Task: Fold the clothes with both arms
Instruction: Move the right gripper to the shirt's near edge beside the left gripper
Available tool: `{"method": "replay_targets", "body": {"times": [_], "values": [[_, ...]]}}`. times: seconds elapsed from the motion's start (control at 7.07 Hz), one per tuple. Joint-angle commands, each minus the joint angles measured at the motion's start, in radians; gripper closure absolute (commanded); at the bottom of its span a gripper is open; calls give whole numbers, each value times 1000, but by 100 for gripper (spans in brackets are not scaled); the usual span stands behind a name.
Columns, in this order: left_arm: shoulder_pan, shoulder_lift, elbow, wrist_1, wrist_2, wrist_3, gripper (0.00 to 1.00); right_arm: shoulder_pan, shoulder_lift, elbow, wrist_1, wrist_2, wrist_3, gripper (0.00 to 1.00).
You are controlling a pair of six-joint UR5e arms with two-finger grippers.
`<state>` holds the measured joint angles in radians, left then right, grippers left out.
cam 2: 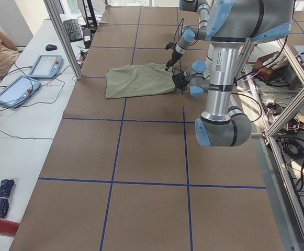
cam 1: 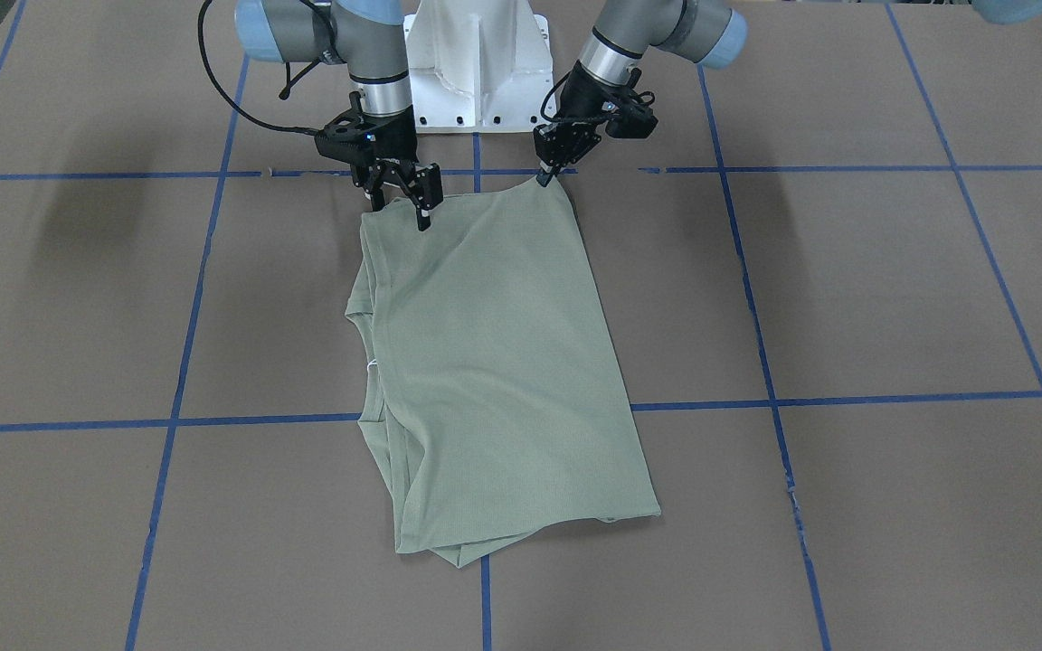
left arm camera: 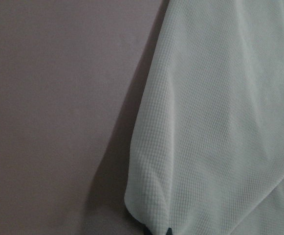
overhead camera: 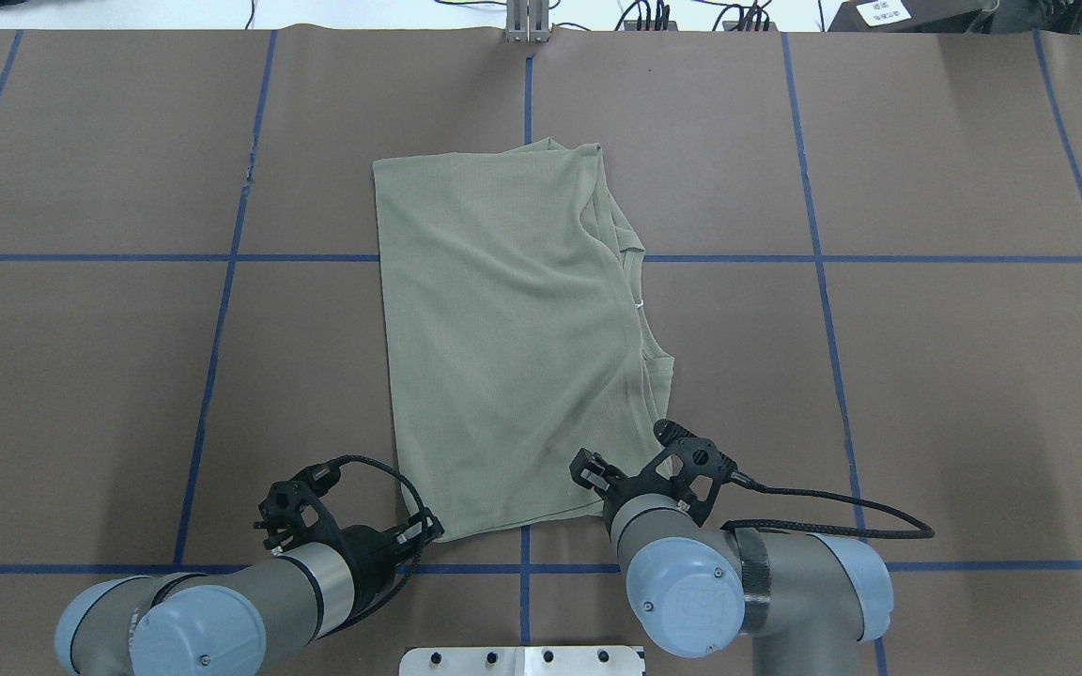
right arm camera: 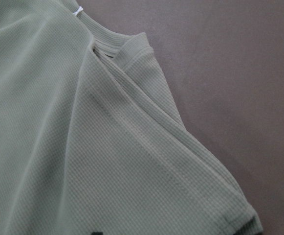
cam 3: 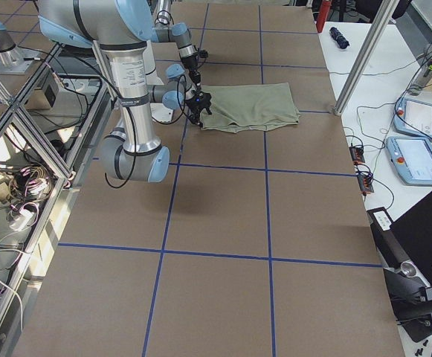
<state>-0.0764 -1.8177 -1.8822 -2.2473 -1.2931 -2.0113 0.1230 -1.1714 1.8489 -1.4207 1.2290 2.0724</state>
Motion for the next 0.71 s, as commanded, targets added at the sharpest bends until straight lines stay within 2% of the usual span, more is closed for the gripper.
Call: {"method": "replay_targets", "body": {"times": [0.0, 0.14, 0.57], "values": [[0, 0, 0, 0, 0, 0, 100, 0, 4, 1, 0, 0, 40, 78], [0, 0, 0, -1, 0, 0, 100, 0, 13, 1, 0, 0, 41, 100], [0, 0, -2, -2, 0, 0, 100, 0, 15, 4, -6, 0, 37, 100]]}}
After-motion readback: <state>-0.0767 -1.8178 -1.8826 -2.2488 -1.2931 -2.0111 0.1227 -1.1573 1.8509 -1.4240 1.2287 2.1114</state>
